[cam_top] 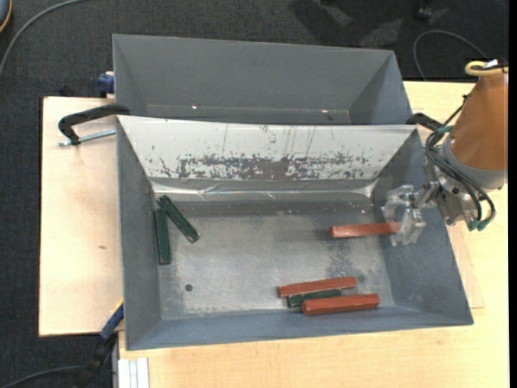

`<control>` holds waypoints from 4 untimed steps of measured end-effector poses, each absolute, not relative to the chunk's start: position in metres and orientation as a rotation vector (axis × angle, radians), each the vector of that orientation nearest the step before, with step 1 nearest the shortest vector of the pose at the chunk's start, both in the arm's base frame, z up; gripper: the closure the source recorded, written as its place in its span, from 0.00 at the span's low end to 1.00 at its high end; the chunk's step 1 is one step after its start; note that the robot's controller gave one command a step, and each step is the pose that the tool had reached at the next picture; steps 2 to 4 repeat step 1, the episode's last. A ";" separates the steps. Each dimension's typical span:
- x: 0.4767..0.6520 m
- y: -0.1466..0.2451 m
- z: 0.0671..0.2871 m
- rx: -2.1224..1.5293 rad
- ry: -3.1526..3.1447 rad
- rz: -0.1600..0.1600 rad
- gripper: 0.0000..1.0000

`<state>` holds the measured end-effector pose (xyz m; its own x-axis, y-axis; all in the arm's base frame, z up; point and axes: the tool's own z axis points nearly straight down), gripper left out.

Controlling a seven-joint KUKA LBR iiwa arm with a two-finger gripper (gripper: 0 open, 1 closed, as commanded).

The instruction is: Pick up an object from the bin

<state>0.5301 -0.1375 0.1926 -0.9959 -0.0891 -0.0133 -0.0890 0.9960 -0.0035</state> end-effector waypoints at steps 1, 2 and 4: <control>0.538 -0.142 0.315 -0.189 3.120 -0.007 1.00; 0.538 -0.142 0.315 -0.189 3.120 -0.007 1.00; 0.538 -0.142 0.315 -0.189 3.120 -0.007 1.00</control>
Offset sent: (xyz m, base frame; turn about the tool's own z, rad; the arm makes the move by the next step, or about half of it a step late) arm 0.0056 -0.0045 0.1163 -0.0328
